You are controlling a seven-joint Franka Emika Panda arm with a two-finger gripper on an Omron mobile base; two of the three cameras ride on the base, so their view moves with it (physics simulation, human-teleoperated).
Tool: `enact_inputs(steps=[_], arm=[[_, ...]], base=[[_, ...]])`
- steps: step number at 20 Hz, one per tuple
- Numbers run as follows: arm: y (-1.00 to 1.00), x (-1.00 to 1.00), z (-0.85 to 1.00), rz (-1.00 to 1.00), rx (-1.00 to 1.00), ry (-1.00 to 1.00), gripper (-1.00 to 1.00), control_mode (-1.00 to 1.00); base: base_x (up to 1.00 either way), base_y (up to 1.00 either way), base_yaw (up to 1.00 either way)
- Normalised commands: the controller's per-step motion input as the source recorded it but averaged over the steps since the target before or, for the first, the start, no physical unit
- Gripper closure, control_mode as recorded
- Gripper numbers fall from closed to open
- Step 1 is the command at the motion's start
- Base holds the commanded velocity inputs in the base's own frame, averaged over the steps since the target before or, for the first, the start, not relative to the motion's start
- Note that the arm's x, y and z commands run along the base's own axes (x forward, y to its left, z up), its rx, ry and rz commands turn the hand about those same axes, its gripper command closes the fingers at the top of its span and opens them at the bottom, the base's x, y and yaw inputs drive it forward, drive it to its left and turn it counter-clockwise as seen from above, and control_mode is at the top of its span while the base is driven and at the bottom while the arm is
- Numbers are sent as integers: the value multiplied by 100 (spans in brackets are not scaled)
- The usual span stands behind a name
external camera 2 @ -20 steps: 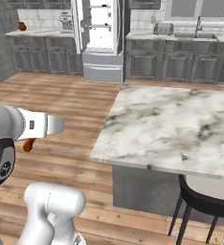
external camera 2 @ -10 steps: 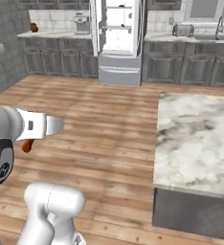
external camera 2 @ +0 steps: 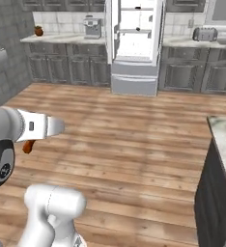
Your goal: Transport the chicken drumstick and squash to the fridge. Place the chicken drumstick on the rack containing meat and place the squash on the rack containing the vegetable, ensuring meats and vegetables are on different racks.
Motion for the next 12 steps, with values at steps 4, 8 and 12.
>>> enact_inputs(steps=[4,8,12], arm=[[0,0,0,0,0,0,100,100],[0,0,0,0,0,0,100,100],[0,0,0,0,0,0,100,100]], base=[[100,80,-4],[100,2,0],[100,-10,1]])
